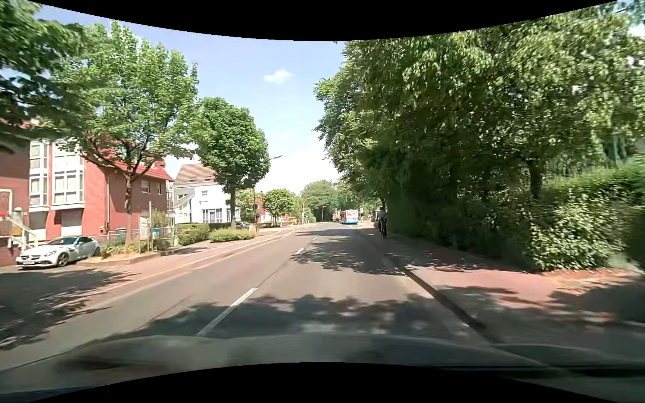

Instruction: Follow the waypoints while adhering to traffic rules and regulations

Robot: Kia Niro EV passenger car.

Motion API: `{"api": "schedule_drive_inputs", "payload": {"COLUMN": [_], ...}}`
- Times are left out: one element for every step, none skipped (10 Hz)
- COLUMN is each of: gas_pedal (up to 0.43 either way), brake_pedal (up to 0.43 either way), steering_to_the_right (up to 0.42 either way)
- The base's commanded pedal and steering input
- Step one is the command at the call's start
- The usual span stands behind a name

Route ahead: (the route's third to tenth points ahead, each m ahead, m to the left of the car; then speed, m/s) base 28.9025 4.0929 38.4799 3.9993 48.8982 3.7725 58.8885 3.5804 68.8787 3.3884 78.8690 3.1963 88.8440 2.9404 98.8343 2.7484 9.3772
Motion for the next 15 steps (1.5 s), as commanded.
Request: {"api": "schedule_drive_inputs", "payload": {"gas_pedal": [0.209,0.209,0.209,0.197,0.177,0.169,0.169,0.169,0.169,0.169,0.169,0.169,0.169,0.169,0.169], "brake_pedal": [0.018,0.018,0.018,0.018,0.018,0.018,0.018,0.018,0.018,0.018,0.018,0.018,0.018,0.018,0.018], "steering_to_the_right": [0.000,0.000,0.000,0.000,0.000,-0.001,-0.001,-0.001,-0.001,-0.004,-0.005,-0.005,-0.005,-0.005,-0.004]}}
